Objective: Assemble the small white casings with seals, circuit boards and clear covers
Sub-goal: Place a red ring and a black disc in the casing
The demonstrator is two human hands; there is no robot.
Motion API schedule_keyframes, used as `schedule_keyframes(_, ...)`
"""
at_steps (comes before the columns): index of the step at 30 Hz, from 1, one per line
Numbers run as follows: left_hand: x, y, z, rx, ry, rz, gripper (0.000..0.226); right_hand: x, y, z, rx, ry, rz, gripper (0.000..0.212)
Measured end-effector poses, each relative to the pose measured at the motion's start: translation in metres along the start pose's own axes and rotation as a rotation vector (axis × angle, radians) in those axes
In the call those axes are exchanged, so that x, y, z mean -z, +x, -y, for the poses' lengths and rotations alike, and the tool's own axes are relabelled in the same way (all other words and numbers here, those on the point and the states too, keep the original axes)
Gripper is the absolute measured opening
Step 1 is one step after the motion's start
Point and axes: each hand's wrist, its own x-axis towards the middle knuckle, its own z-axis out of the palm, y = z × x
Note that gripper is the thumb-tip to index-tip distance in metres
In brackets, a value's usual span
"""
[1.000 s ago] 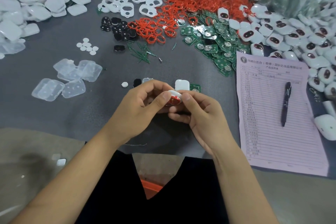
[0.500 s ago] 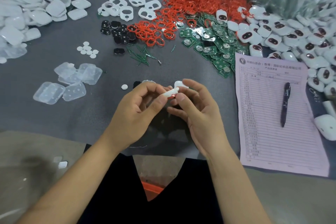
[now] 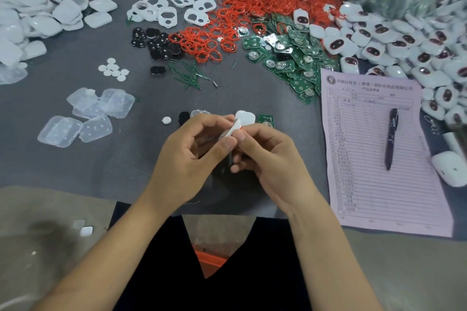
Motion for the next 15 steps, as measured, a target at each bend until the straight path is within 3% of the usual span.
schedule_keyframes(4,0.0094,0.0019,-0.0014,-0.020,0.159,0.153,0.044,0.0032,-0.0022,0.0018,-0.008,-0.029,0.058,0.016)
schedule_keyframes(6,0.0104,0.0037,-0.0018,-0.066,0.276,0.177,0.042,0.0043,-0.0032,0.0009,-0.006,-0.034,0.052,0.019)
schedule_keyframes(15,0.0077,0.0043,-0.0017,-0.021,0.228,0.130,0.034,0.0060,-0.0036,0.0073,-0.112,0.016,0.066,0.014)
